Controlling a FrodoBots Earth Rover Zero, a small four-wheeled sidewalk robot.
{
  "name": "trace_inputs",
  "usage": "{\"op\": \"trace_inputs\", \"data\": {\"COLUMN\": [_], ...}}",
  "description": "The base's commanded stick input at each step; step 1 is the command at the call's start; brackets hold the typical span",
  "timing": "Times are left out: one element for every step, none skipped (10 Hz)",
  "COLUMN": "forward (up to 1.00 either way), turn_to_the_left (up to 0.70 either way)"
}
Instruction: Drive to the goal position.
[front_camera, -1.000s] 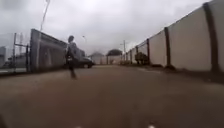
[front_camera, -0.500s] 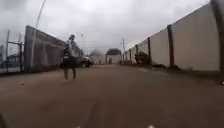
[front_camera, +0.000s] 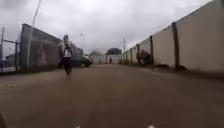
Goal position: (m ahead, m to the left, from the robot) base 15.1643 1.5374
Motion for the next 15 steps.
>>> {"op": "trace_inputs", "data": {"forward": [1.00,1.00,1.00,1.00,1.00,1.00,1.00,1.00,1.00,1.00,1.00,1.00,1.00,1.00,1.00], "turn_to_the_left": [0.00,0.00,0.00,0.00,0.00,0.00,0.00,0.00,0.00,0.00,0.00,0.00,0.00,0.00,0.00]}}
